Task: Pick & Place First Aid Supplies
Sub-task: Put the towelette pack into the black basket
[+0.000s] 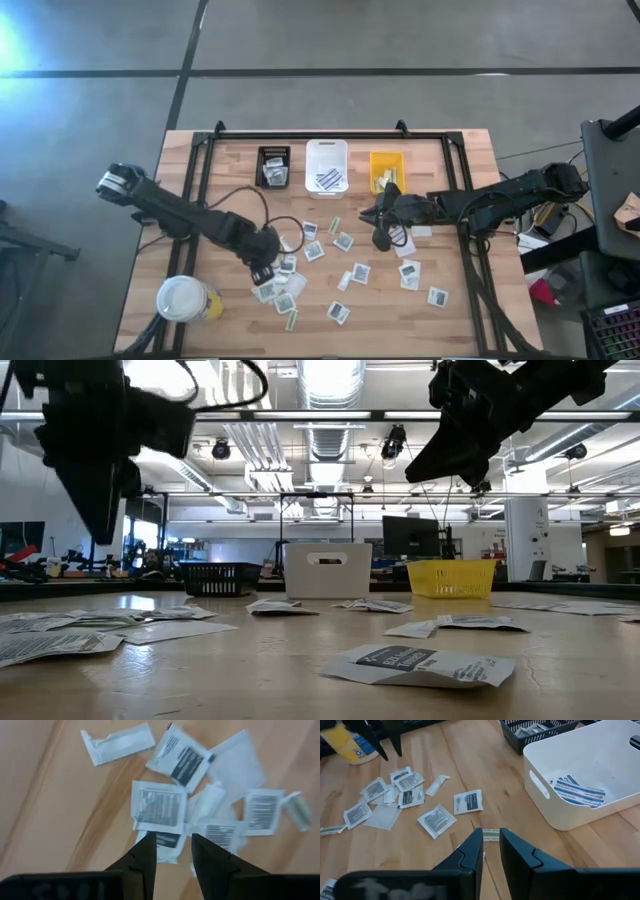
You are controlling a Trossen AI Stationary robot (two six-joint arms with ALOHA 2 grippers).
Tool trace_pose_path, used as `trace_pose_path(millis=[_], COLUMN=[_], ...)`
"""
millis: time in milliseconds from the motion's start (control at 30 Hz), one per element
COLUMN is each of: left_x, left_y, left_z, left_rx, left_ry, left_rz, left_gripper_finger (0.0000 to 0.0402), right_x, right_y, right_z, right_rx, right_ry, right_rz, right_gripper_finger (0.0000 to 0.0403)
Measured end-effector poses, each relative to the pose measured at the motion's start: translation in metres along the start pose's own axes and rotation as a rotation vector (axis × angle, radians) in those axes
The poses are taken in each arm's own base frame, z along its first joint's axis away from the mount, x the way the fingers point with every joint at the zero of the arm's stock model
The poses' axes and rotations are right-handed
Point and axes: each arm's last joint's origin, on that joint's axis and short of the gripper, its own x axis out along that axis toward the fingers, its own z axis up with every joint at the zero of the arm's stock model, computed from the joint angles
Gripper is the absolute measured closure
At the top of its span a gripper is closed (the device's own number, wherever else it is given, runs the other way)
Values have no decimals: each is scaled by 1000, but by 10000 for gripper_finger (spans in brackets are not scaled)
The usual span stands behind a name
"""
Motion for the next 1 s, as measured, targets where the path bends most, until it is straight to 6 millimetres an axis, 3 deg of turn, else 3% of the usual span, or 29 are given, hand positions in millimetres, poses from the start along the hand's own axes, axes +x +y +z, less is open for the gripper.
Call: trace_pose_path(millis=[200,567,1000], left_x=[20,47,50], left_y=[-2,-2,1], left_z=[1,7,6], left_rx=[20,39,41], left_ry=[73,37,37], left_rz=[26,134,183], left_gripper_finger=[287,287,287], right_x=[0,0,0], right_y=[0,0,0], right_z=[0,0,0], right_rx=[0,0,0], right_ry=[0,0,1], right_rz=[0,0,0], right_gripper_finger=[344,344,344])
